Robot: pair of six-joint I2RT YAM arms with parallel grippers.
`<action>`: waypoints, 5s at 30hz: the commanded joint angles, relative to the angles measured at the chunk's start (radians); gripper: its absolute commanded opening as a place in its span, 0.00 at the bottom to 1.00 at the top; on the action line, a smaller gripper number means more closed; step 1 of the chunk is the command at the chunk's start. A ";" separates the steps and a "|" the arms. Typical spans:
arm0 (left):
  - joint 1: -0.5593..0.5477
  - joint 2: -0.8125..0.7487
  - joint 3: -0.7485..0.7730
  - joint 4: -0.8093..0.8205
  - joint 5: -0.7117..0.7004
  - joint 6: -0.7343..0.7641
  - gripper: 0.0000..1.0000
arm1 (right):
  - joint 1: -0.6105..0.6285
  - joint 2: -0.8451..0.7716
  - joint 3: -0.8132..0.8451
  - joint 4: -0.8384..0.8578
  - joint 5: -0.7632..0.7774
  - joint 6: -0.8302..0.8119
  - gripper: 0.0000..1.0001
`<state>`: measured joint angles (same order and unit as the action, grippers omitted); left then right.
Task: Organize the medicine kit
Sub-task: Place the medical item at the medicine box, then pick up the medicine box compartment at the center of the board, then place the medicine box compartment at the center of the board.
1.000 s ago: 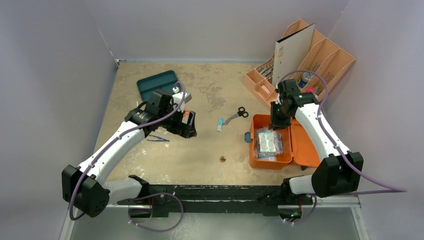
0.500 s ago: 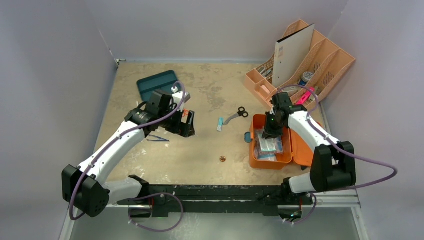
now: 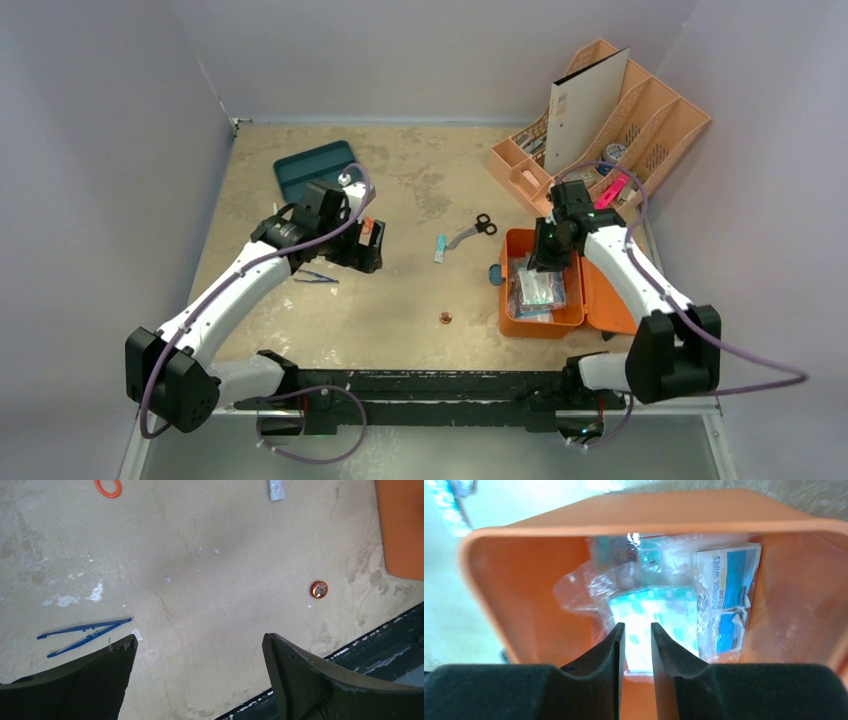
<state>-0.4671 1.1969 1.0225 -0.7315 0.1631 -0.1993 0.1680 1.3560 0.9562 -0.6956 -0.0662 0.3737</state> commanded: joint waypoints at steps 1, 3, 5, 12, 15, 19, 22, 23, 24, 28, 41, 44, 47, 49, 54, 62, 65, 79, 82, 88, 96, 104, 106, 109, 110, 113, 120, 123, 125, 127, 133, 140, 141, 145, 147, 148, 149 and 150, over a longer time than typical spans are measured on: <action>-0.005 0.021 0.033 -0.013 -0.114 -0.031 0.94 | -0.002 -0.121 0.090 -0.084 -0.028 0.007 0.32; -0.005 0.044 0.070 -0.042 -0.158 -0.051 0.94 | -0.002 -0.153 0.114 -0.103 -0.075 0.011 0.38; -0.004 0.064 0.105 -0.061 -0.207 -0.057 0.94 | -0.002 -0.186 0.144 -0.122 -0.110 0.013 0.45; 0.047 0.232 0.297 -0.130 -0.414 -0.119 0.96 | -0.002 -0.302 0.230 -0.152 -0.227 0.013 0.66; 0.131 0.329 0.376 -0.126 -0.433 -0.154 0.93 | -0.001 -0.353 0.228 -0.136 -0.303 0.038 0.82; 0.255 0.447 0.455 -0.063 -0.389 -0.193 0.89 | -0.001 -0.407 0.217 -0.136 -0.330 0.051 0.99; 0.301 0.551 0.544 -0.018 -0.399 -0.201 0.81 | -0.001 -0.444 0.204 -0.133 -0.329 0.057 0.99; 0.307 0.585 0.569 0.002 -0.410 -0.200 0.78 | -0.001 -0.452 0.204 -0.138 -0.329 0.061 0.99; 0.316 0.614 0.606 0.020 -0.418 -0.199 0.75 | -0.001 -0.458 0.206 -0.144 -0.337 0.064 0.99; 0.343 0.738 0.709 0.069 -0.411 -0.199 0.61 | 0.000 -0.477 0.230 -0.160 -0.405 0.078 0.99; 0.380 0.984 0.827 0.126 -0.409 -0.228 0.32 | -0.001 -0.443 0.321 -0.195 -0.438 0.063 0.99; 0.401 1.012 0.831 0.144 -0.390 -0.235 0.28 | -0.001 -0.432 0.333 -0.208 -0.430 0.052 0.99; 0.407 1.035 0.834 0.157 -0.376 -0.225 0.24 | -0.001 -0.426 0.322 -0.219 -0.425 0.045 0.99; 0.409 1.050 0.835 0.166 -0.366 -0.215 0.21 | -0.001 -0.421 0.314 -0.222 -0.424 0.045 0.99; 0.412 1.092 0.855 0.169 -0.334 -0.182 0.14 | 0.000 -0.408 0.317 -0.222 -0.432 0.046 0.99; 0.412 1.072 0.867 0.151 -0.274 -0.105 0.00 | 0.000 -0.411 0.309 -0.234 -0.402 0.025 0.99; 0.412 1.024 0.864 0.157 -0.216 -0.064 0.00 | -0.001 -0.406 0.273 -0.237 -0.382 0.015 0.99; 0.368 0.660 0.598 0.165 0.144 0.057 0.00 | 0.000 -0.392 0.288 -0.319 -0.223 -0.074 0.99; 0.295 0.568 0.506 0.140 0.154 0.110 0.00 | 0.000 -0.396 0.301 -0.342 -0.176 -0.087 0.99; 0.161 0.430 0.394 0.094 0.195 0.148 0.00 | -0.001 -0.427 0.306 -0.332 -0.144 -0.088 0.99; 0.101 0.311 0.242 -0.010 0.319 0.380 0.00 | -0.001 -0.449 0.300 -0.338 -0.161 -0.039 0.99; 0.041 0.149 0.002 0.091 0.348 0.507 0.00 | -0.001 -0.458 0.304 -0.361 -0.179 -0.027 0.99; 0.039 0.160 0.004 0.075 0.329 0.514 0.00 | -0.001 -0.457 0.305 -0.363 -0.194 -0.025 0.99; 0.039 0.127 -0.014 0.131 0.277 0.460 0.02 | -0.001 -0.462 0.299 -0.360 -0.216 -0.017 0.99; 0.039 0.106 -0.027 0.167 0.255 0.426 0.06 | -0.001 -0.465 0.295 -0.355 -0.223 -0.015 0.99; 0.040 0.058 -0.057 0.266 0.171 0.318 0.17 | -0.001 -0.472 0.281 -0.343 -0.230 -0.009 0.99; 0.050 0.131 0.056 0.142 -0.182 0.038 0.55 | -0.001 -0.466 0.273 -0.331 -0.247 0.003 0.99; 0.077 0.208 0.125 0.034 -0.199 -0.022 0.61 | -0.001 -0.457 0.266 -0.317 -0.267 0.016 0.99; 0.104 0.215 0.114 0.028 -0.175 -0.061 0.66 | -0.001 -0.453 0.261 -0.304 -0.279 0.025 0.99; 0.132 0.193 0.074 0.055 -0.140 -0.098 0.67 | -0.001 -0.450 0.256 -0.292 -0.286 0.032 0.99; 0.227 0.124 -0.104 0.154 -0.093 -0.188 0.76 | 0.001 -0.444 0.259 -0.281 -0.297 0.042 0.99; 0.232 0.130 -0.190 0.210 -0.061 -0.279 0.76 | 0.003 -0.430 0.249 -0.267 -0.316 0.048 0.99; 0.232 0.134 -0.201 0.231 -0.041 -0.287 0.76 | 0.006 -0.427 0.246 -0.264 -0.321 0.048 0.99; 0.232 0.168 -0.219 0.278 -0.014 -0.305 0.74 | 0.014 -0.415 0.241 -0.258 -0.328 0.049 0.99; 0.232 0.186 -0.223 0.294 0.001 -0.313 0.73 | 0.017 -0.420 0.236 -0.254 -0.330 0.051 0.98; 0.232 0.193 -0.221 0.299 0.006 -0.316 0.73 | 0.018 -0.420 0.237 -0.255 -0.328 0.051 0.98; 0.232 0.199 -0.220 0.306 0.015 -0.318 0.73 | 0.020 -0.422 0.237 -0.254 -0.329 0.050 0.98; 0.232 0.201 -0.221 0.314 0.021 -0.320 0.73 | 0.022 -0.422 0.237 -0.254 -0.330 0.050 0.98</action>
<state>-0.2359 1.3815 0.8051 -0.4992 0.1333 -0.4839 0.1795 0.9424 1.1946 -0.9710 -0.3626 0.4122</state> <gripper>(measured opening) 0.731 0.984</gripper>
